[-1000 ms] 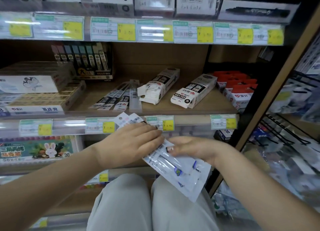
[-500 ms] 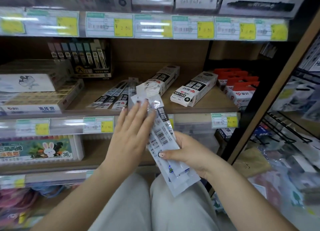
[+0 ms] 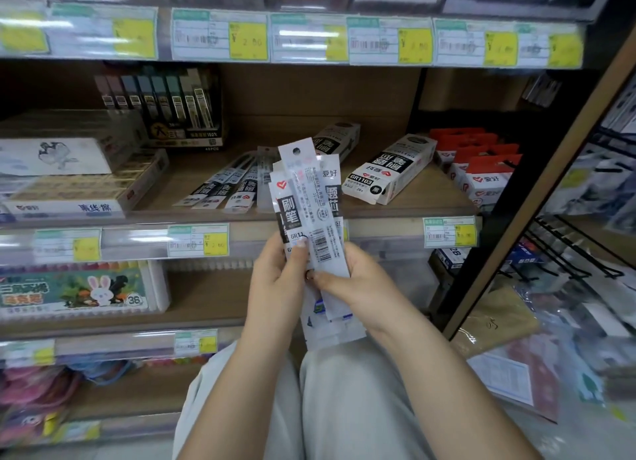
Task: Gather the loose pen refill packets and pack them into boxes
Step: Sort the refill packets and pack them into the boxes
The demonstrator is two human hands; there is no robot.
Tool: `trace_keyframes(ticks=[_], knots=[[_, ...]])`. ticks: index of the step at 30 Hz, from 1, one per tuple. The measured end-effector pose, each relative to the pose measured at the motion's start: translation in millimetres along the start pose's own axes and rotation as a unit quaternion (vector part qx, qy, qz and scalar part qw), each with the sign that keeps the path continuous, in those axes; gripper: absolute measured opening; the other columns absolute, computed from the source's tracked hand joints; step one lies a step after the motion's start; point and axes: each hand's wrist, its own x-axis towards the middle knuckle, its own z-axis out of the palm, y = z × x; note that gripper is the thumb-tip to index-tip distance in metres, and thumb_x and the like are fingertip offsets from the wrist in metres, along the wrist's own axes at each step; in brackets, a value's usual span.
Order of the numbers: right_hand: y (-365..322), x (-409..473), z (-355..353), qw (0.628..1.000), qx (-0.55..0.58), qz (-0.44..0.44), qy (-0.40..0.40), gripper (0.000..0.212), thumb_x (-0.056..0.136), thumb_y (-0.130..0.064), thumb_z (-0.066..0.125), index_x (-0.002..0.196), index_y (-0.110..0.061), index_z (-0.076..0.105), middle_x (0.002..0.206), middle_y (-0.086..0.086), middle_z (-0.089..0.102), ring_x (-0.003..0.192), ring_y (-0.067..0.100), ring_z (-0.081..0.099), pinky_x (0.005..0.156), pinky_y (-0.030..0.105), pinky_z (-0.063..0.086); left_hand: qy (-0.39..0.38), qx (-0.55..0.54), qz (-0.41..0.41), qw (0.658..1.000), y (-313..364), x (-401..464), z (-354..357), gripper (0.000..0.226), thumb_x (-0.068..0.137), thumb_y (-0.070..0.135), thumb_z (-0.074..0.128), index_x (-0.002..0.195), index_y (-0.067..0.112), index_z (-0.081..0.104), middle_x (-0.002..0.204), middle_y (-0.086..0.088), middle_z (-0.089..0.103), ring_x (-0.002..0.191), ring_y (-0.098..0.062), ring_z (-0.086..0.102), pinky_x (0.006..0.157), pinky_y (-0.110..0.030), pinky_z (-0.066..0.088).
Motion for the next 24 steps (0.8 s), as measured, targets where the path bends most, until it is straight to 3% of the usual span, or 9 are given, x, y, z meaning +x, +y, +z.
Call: trace_keyframes(ticks=[4,9,12,17,24], knots=[[6.7,0.0,1.4,1.0,-0.003,0.001,0.022,0.029,0.086,0.0,0.06,0.093,-0.028,0.064,0.093,-0.015,0.072,0.095,0.005,0.066,0.089,0.026,0.049,-0.002,-0.111,-0.088,0.99,-2.6,1.1,0.7,0.03,0.099,0.012,0.038,0.101,0.016,0.069,0.101,-0.008,0.073,0.098,-0.024,0.068,0.085,-0.039,0.052],[17.0,-1.2,6.6,0.999,0.02,0.003,0.027,0.025,0.089,-0.007,0.059,0.099,-0.028,0.067,0.106,-0.008,0.071,0.107,0.01,0.063,0.099,0.034,0.046,0.005,-0.172,-0.092,0.981,-11.8,2.2,-1.1,0.037,0.098,0.009,0.04,0.088,0.016,0.075,0.098,-0.013,0.073,0.094,-0.027,0.068,0.083,-0.038,0.052],[22.4,-1.7,12.2,0.997,0.06,0.002,0.04,0.021,0.087,-0.013,0.059,0.102,-0.024,0.067,0.107,-0.007,0.071,0.106,0.011,0.064,0.096,0.032,0.047,0.032,-0.174,-0.094,0.98,-16.6,3.8,-1.4,0.036,0.098,0.009,0.042,0.086,0.015,0.076,0.097,-0.014,0.073,0.093,-0.029,0.068,0.085,-0.041,0.051],[25.5,1.2,23.9,0.992,0.106,-0.001,0.064,0.024,0.094,-0.005,0.05,0.099,-0.021,0.067,0.1,-0.007,0.073,0.102,0.008,0.065,0.09,0.024,0.049,0.08,-0.143,-0.079,0.983,-20.9,6.8,0.2,0.026,0.098,0.015,0.046,0.094,0.013,0.072,0.101,-0.014,0.072,0.103,-0.037,0.064,0.096,-0.056,0.045],[24.9,13.5,24.9,0.995,0.096,-0.019,0.031,0.027,0.093,-0.003,0.051,0.09,-0.023,0.069,0.092,-0.007,0.073,0.094,0.009,0.067,0.082,0.024,0.051,0.018,-0.094,-0.057,0.994,-13.1,13.0,-9.0,0.019,0.093,0.007,0.052,0.094,0.015,0.07,0.097,-0.009,0.074,0.098,-0.029,0.067,0.088,-0.045,0.053]])
